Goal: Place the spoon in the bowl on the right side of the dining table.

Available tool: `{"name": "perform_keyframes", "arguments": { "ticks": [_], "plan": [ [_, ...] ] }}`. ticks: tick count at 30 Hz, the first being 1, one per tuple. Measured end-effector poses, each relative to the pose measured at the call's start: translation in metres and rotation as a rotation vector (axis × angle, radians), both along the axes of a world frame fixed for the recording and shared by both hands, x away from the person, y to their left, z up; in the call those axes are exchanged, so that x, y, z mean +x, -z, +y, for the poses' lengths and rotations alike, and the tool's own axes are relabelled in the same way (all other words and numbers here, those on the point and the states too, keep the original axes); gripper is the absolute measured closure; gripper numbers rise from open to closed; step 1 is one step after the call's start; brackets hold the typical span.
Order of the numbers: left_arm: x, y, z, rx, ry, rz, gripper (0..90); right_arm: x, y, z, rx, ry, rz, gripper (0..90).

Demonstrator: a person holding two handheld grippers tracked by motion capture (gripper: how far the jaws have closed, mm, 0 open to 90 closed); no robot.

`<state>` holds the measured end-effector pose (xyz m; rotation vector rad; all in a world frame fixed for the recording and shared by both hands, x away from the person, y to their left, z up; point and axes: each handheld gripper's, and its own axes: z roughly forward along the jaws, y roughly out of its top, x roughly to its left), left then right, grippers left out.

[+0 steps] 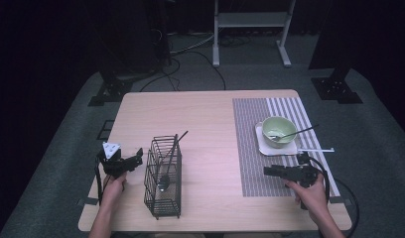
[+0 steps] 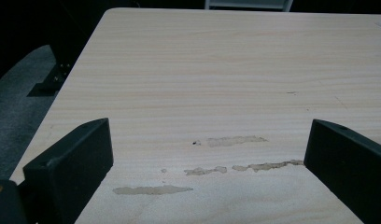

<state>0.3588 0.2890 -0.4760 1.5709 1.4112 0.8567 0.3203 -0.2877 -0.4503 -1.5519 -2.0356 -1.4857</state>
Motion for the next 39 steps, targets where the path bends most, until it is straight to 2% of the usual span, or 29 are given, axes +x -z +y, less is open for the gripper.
{"name": "perform_keyframes", "arguments": {
  "ticks": [39],
  "plan": [
    [0.0, 0.0, 0.0, 0.0, 0.002, 0.002, 0.3, -0.024, 0.007, 0.022, -0.011, -0.071, -0.011, 33.2]
  ]
}}
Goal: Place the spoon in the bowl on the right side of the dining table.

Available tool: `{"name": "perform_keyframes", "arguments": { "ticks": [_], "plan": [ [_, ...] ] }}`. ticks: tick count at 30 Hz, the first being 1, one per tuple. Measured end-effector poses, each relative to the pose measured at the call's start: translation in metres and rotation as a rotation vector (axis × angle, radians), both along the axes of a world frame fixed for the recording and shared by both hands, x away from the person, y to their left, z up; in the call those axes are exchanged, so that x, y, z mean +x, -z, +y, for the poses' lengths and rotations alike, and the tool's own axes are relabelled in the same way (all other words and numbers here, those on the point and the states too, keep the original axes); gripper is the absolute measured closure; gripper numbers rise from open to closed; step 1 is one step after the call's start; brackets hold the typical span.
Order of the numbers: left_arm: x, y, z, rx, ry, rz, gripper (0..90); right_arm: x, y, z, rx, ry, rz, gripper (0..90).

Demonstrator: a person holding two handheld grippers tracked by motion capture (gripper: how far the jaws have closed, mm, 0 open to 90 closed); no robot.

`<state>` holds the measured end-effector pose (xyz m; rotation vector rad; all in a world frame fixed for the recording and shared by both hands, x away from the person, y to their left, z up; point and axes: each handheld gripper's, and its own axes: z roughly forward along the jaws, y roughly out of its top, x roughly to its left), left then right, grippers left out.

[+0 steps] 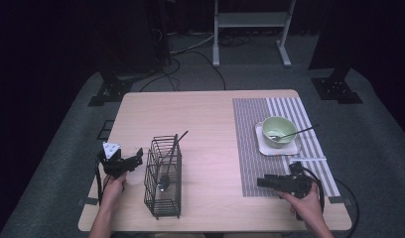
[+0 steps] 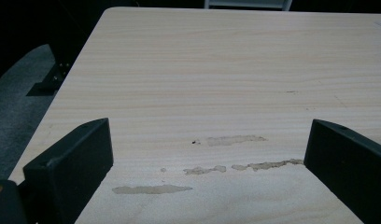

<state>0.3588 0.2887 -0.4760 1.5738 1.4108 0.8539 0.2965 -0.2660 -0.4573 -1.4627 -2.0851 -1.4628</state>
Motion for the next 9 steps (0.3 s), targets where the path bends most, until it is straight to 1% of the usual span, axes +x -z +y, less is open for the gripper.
{"name": "perform_keyframes", "arguments": {
  "ticks": [9],
  "plan": [
    [0.0002, -0.0001, 0.0005, -0.002, -0.002, 0.003, 0.3, -0.0039, 0.0051, 0.0018, 0.006, -0.001, 0.002, 33.2]
  ]
}}
